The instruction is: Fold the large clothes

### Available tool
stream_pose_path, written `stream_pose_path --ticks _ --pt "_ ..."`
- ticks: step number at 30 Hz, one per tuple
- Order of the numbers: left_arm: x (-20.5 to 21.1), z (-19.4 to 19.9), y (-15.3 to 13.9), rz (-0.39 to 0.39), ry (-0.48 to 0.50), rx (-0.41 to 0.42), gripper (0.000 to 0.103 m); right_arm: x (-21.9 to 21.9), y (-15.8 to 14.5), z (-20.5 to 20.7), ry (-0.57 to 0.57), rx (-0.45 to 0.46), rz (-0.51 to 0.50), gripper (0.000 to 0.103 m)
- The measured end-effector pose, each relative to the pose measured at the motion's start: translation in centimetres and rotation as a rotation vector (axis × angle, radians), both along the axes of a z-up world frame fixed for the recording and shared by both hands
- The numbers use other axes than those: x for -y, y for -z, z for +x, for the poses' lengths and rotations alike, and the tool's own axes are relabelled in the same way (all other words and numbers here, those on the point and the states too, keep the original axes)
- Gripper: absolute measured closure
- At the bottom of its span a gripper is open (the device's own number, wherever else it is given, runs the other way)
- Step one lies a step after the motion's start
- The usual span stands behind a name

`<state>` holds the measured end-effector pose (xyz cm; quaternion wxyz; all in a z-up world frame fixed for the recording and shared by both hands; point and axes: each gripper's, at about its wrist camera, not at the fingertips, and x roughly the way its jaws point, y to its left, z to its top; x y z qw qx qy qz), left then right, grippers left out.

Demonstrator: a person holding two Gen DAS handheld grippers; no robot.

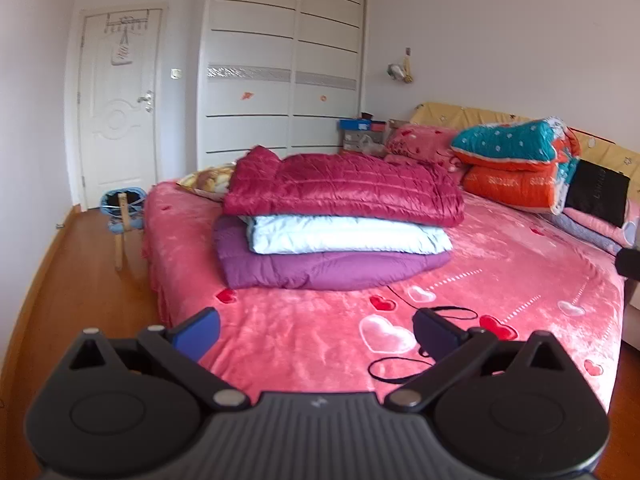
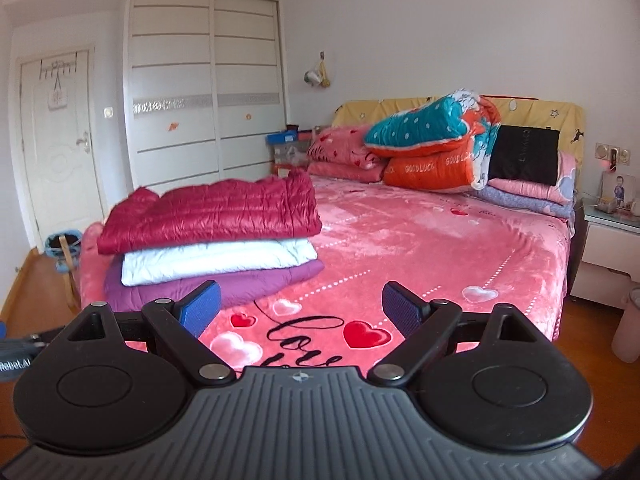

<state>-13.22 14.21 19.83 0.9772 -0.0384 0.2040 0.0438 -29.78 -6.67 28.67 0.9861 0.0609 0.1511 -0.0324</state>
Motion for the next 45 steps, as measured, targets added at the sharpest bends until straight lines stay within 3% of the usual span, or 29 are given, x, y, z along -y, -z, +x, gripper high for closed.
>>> stream_pose_path --ticks 16,45 --pt "-2.0 -2.1 0.0 0.025 -0.121 0.02 0.001 -2.5 0.9 0.5 -0.075 -0.001 -0.045 0.0" --pt "-1.2 -1.3 2.5 0.055 -0.083 -0.024 0.001 -2.1 4.2 4.3 -0.089 -0.062 -0.081 0.0"
